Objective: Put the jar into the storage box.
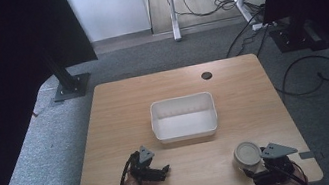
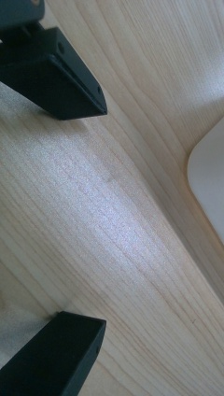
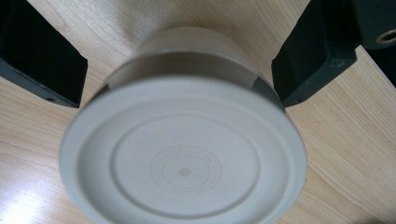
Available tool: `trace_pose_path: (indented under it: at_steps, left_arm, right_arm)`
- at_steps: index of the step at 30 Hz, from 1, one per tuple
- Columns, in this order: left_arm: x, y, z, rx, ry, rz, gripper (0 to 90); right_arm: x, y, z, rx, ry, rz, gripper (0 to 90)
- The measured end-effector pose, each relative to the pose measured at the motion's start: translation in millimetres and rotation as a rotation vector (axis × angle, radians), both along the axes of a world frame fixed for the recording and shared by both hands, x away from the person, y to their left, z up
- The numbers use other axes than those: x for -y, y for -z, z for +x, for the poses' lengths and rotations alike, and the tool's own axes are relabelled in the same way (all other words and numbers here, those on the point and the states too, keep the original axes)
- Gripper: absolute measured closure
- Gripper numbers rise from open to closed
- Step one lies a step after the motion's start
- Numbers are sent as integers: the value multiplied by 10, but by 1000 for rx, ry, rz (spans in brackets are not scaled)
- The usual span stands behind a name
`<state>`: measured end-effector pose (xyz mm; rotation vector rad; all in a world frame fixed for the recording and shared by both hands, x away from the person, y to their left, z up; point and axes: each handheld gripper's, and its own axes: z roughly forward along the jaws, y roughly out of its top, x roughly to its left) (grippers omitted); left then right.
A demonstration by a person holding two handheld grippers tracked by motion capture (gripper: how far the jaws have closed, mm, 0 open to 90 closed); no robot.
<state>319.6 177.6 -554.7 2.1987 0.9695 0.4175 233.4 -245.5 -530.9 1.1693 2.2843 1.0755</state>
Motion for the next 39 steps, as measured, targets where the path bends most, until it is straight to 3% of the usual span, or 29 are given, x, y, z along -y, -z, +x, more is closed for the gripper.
trace_pose_path:
  at_steps: [11, 17, 21, 24, 39]
  left_arm:
    - [0, 0, 1, 0, 0, 0, 7]
    - [0, 0, 1, 0, 0, 0, 7]
    - [0, 0, 1, 0, 0, 0, 8]
    - [0, 0, 1, 0, 0, 0, 7]
    - [0, 0, 1, -1, 0, 0, 8]
  right_arm:
    - [-107, 7, 86, -9, -16, -1, 63]
    - [-150, 9, 105, -12, 7, -15, 89]
    - [-192, -23, 77, -4, 38, -55, 91]
    - [-185, -54, 72, 2, 47, -35, 90]
    - [-288, -145, 190, 2, 26, -33, 90]
